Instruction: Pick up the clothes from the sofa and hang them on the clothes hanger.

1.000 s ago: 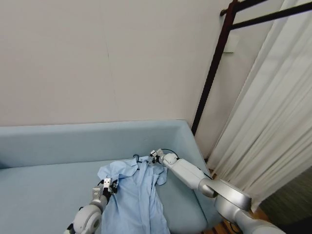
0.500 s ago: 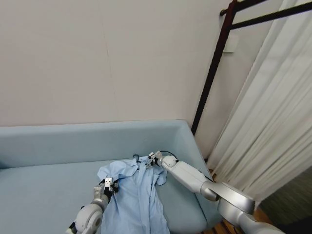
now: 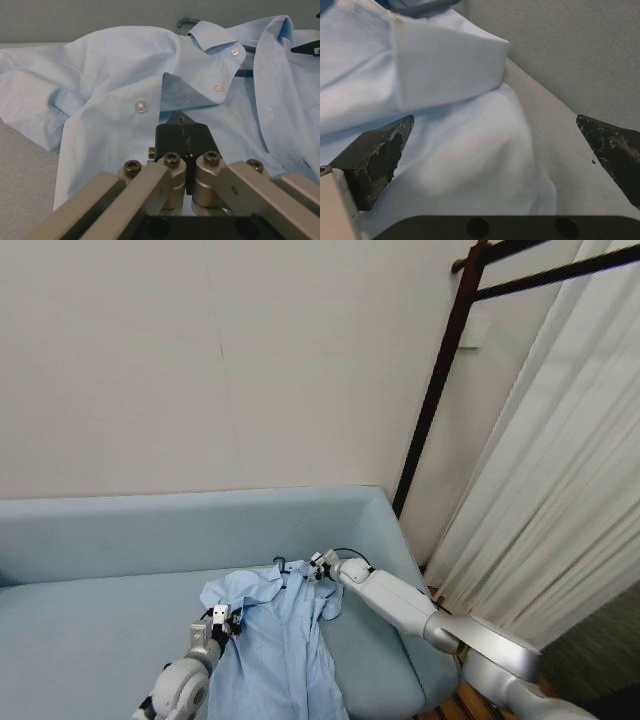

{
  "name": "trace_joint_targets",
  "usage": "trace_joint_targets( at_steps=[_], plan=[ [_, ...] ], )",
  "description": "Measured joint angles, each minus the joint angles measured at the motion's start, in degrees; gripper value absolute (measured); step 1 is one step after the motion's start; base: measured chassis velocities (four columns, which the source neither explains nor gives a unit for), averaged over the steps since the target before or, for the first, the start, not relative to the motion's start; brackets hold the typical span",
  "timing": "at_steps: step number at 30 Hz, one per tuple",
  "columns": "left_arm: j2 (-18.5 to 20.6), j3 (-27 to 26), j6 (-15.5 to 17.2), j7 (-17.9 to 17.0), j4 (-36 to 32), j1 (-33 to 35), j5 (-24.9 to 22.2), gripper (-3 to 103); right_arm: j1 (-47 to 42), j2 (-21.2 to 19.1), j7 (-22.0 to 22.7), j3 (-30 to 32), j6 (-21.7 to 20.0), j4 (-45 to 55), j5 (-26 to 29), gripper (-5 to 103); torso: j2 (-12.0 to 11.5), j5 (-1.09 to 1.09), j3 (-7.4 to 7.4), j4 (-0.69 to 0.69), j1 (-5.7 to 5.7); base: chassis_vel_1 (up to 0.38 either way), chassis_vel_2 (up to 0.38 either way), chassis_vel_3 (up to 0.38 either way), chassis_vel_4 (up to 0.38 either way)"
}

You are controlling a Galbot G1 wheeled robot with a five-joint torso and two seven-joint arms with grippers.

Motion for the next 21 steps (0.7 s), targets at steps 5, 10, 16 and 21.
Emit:
trace_joint_targets(
  at_steps=[5, 10, 16, 21],
  plan=[
    [0.2, 0.1, -0.2, 0.0, 0.0, -0.3, 0.0, 0, -1.2, 2.4, 0.5, 2.6, 2.0, -3.9, -2.2, 100, 0.0, 0.00, 0.00, 0.01, 0.00, 0.000, 0.000, 0.000, 0.000],
    [0.1, 0.2, -0.3, 0.0, 0.3, -0.4, 0.0, 0, -2.0, 4.0, 0.9, 3.0, 2.4, -4.5, -2.7, 100, 0.0, -0.01, 0.00, 0.00, 0.00, 0.000, 0.000, 0.000, 0.000],
    [-0.2, 0.2, -0.3, 0.0, 0.3, -0.4, 0.0, 0, -2.7, 7.0, 1.5, 3.1, 2.6, -5.3, -3.7, 100, 0.0, -0.01, 0.00, 0.01, 0.00, 0.000, 0.000, 0.000, 0.000],
    [-0.2, -0.3, -0.4, -0.1, 0.0, 0.1, 0.0, 0, -2.7, 8.3, 1.9, 3.2, 3.0, -5.5, -4.3, 100, 0.0, -0.01, 0.00, 0.01, 0.00, 0.000, 0.000, 0.000, 0.000]
  ],
)
